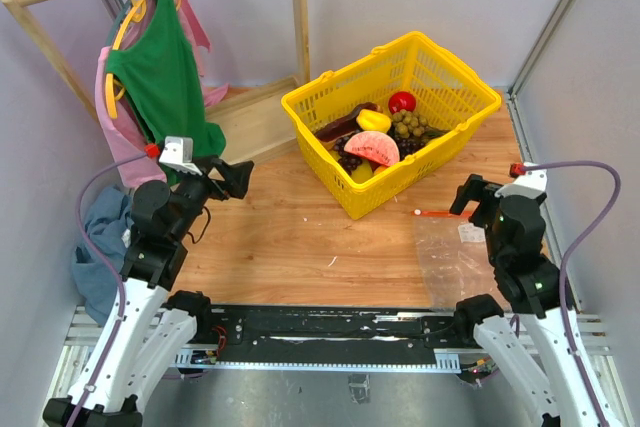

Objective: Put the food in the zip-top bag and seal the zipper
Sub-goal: Pick up the zipper food storage bag at the corner of the board.

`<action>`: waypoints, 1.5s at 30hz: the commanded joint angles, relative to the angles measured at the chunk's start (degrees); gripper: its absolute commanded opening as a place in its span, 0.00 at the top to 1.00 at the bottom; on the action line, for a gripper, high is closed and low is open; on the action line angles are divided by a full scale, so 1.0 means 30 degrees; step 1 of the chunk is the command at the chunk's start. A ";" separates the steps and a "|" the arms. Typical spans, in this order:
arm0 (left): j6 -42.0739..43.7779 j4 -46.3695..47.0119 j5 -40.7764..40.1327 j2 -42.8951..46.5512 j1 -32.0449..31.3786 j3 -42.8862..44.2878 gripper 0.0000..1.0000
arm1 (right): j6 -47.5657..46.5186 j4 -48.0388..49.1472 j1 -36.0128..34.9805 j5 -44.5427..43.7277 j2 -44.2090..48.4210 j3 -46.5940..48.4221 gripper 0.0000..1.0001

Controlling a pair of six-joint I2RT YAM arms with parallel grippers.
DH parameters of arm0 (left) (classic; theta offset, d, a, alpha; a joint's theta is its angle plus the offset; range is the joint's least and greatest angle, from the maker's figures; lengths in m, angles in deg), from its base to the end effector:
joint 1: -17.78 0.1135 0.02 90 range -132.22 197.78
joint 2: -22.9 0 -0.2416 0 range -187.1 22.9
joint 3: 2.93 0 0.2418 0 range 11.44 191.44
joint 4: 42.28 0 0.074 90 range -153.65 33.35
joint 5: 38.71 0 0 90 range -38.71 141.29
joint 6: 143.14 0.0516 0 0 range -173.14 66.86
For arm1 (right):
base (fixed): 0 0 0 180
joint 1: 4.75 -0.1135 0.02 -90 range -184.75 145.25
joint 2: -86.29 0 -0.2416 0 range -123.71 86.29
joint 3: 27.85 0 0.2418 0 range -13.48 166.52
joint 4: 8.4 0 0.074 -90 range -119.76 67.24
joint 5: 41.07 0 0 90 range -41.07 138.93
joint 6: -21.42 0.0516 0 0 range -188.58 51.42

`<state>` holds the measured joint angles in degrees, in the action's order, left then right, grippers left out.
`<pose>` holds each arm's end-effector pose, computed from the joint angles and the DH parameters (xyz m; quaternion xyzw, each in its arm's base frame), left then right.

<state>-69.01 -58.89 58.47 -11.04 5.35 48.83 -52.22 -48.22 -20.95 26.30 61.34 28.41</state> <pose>0.1694 -0.0440 0.3250 0.0238 0.6993 -0.2168 0.6808 0.1283 0.0166 0.3231 0.1291 0.7427 0.0367 0.6560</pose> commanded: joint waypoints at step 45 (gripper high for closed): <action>0.0609 -0.0692 0.0948 -0.0118 -0.0487 0.0105 0.01 | 0.5063 0.0325 0.3615 0.5177 -1.6826 -0.3034 0.61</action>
<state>-68.12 -60.53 59.54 -10.75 4.13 48.72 -36.07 -44.02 -10.94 39.52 11.09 22.03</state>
